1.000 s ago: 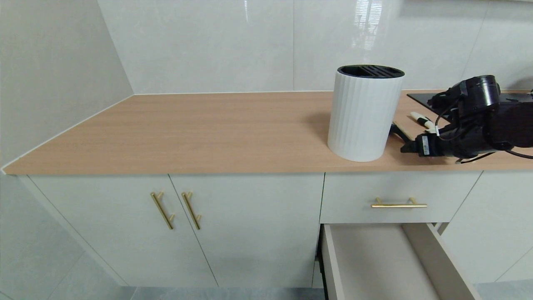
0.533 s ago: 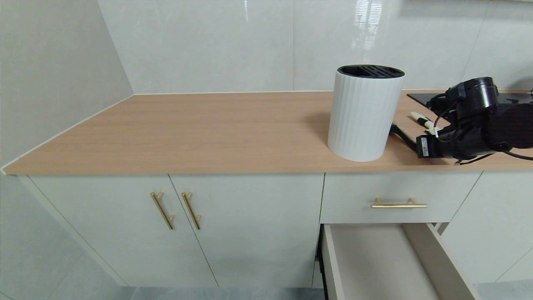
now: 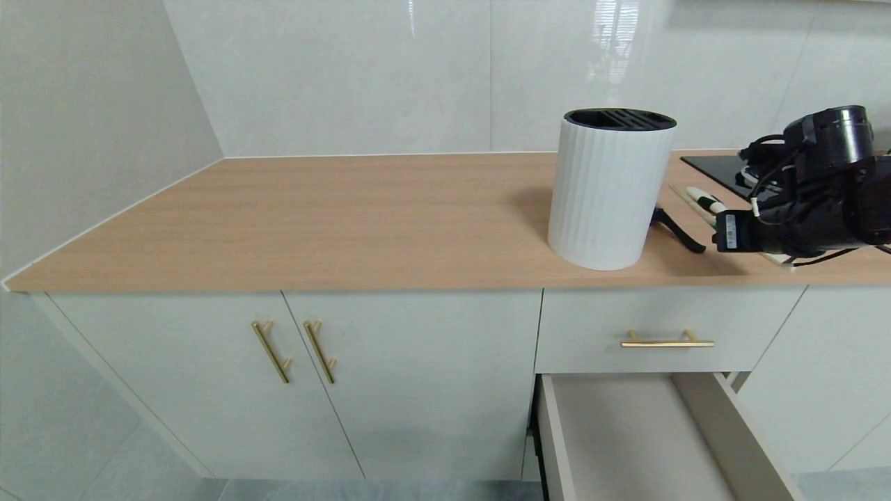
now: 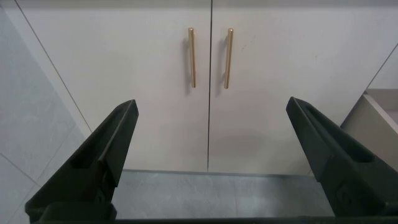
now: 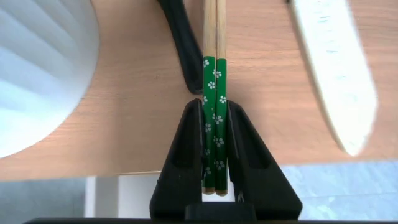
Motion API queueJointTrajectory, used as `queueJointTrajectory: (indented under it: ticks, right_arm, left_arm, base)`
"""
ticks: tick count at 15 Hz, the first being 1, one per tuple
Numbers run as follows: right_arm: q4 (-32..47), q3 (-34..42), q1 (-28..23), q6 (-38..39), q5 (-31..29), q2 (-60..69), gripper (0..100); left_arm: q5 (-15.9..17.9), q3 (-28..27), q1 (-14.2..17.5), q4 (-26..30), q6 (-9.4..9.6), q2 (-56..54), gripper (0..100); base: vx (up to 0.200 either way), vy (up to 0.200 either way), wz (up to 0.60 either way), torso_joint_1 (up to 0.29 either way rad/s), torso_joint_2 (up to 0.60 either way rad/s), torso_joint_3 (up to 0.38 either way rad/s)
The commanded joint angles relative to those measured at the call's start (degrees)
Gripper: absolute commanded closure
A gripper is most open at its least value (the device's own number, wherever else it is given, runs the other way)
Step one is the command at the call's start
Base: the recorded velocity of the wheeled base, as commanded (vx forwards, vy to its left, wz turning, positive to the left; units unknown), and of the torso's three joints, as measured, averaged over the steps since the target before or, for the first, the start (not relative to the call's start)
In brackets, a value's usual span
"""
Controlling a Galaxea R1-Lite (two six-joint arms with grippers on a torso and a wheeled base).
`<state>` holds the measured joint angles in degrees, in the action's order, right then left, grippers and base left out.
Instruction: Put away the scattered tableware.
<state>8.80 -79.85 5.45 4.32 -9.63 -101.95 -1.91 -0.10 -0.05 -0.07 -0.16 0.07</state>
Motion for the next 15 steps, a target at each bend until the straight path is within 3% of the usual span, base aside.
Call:
queueJointTrajectory:
  ticks: [1, 5, 8, 12, 15]
  right_arm:
    - [0.0, 4.4, 0.0, 1.1, 0.1, 9.8, 100]
    - [0.1, 15.4, 0.0, 1.1, 0.7, 26.6, 100]
    - [2.1, 21.4, 0.0, 1.0, 6.1, 35.1, 100]
    - [21.5, 20.8, 5.6, 1.0, 7.2, 43.8, 100]
    - [29.0, 21.4, 6.9, 1.0, 9.6, 44.9, 100]
  left_arm:
    - [0.0, 0.0, 0.0, 0.0, -0.02, 0.0, 0]
    - [0.0, 0.0, 0.0, 0.0, -0.02, 0.0, 0]
    - [0.0, 0.0, 0.0, 0.0, -0.02, 0.0, 0]
    - [0.0, 0.0, 0.0, 0.0, -0.02, 0.0, 0]
    - [0.0, 0.0, 0.0, 0.0, -0.02, 0.0, 0]
  base:
    - [0.0, 0.0, 0.0, 0.0, 0.0, 0.0]
    - [0.0, 0.0, 0.0, 0.0, 0.0, 0.0]
    - [0.0, 0.0, 0.0, 0.0, 0.0, 0.0]
    - [0.0, 0.0, 0.0, 0.0, 0.0, 0.0]
    - [0.0, 0.0, 0.0, 0.0, 0.0, 0.0]
